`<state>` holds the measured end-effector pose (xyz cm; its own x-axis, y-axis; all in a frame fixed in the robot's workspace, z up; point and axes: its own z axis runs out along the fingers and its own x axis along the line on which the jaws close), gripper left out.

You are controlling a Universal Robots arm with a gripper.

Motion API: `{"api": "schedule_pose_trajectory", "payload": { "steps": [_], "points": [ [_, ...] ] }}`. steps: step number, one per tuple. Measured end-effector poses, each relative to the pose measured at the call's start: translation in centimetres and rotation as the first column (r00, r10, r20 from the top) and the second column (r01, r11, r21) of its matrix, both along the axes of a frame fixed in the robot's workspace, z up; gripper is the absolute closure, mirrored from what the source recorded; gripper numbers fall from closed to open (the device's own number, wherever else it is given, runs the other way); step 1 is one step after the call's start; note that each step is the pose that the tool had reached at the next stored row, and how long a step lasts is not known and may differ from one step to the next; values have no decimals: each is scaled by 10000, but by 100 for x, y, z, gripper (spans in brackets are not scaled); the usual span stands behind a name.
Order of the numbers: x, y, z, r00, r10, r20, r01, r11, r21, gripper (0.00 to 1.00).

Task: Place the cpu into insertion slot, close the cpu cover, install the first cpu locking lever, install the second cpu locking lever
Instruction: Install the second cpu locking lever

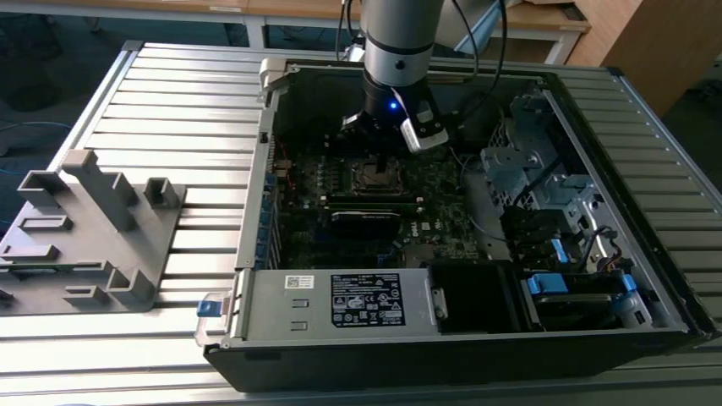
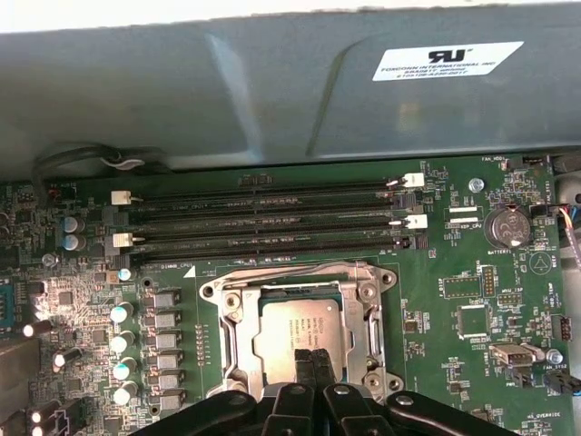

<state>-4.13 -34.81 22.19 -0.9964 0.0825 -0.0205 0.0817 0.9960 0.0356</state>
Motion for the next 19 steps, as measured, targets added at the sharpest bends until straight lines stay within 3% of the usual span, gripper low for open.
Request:
{"api": "schedule_pose_trajectory", "payload": {
  "steps": [19],
  "points": [
    [0, 0, 36, 10000, 0, 0, 0, 10000, 0, 90]
  ]
}}
